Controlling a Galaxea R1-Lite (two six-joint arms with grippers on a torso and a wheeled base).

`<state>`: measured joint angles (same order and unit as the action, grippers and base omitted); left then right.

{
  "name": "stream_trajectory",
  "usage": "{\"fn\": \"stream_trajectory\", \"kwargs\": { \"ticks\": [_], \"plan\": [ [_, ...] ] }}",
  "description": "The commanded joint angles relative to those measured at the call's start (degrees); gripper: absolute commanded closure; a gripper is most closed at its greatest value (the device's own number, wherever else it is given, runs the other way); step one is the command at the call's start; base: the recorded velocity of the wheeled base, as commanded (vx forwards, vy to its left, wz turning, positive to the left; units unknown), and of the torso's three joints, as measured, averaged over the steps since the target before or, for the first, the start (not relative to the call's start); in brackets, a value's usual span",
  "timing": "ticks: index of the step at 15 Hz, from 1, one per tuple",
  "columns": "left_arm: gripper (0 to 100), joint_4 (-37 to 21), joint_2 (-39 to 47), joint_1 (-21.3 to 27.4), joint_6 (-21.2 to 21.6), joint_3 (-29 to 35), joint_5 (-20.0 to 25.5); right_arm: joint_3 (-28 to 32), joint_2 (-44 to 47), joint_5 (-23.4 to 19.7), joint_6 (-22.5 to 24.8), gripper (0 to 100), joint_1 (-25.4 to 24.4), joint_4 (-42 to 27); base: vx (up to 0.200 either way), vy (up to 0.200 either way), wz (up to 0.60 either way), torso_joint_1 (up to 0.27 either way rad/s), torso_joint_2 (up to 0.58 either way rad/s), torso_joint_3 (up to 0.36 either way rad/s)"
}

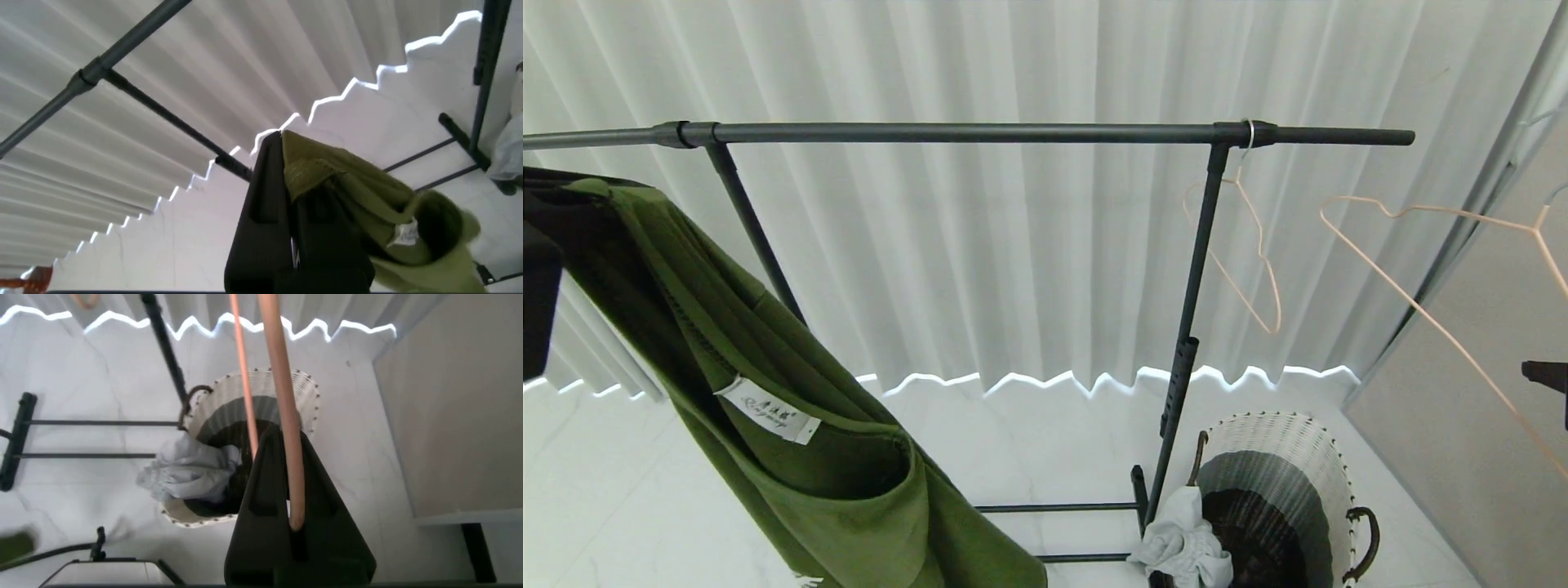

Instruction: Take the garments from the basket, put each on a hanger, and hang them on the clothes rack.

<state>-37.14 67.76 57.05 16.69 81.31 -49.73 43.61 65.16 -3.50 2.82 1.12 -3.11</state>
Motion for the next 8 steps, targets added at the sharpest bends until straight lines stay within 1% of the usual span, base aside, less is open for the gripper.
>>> {"fn": "stream_trajectory", "kwargs": {
  "ticks": [1,6,8],
  "plan": [
    [100,0.0,0.1,0.0,0.0,0.0,0.0,0.0,0.1,0.0,-0.1,100,0.0,0.1,0.000,0.200,0.00,0.002,0.00,0.002],
    [100,0.0,0.1,0.0,0.0,-1.0,0.0,0.0,-1.1,0.0,-0.1,100,0.1,0.2,0.000,0.200,0.00,0.001,0.00,0.005],
    [100,0.0,0.1,0.0,0.0,-1.4,0.0,0.0,-2.2,0.0,0.0,100,0.0,0.2,0.000,0.000,0.00,0.000,0.00,0.000]
  ]
}}
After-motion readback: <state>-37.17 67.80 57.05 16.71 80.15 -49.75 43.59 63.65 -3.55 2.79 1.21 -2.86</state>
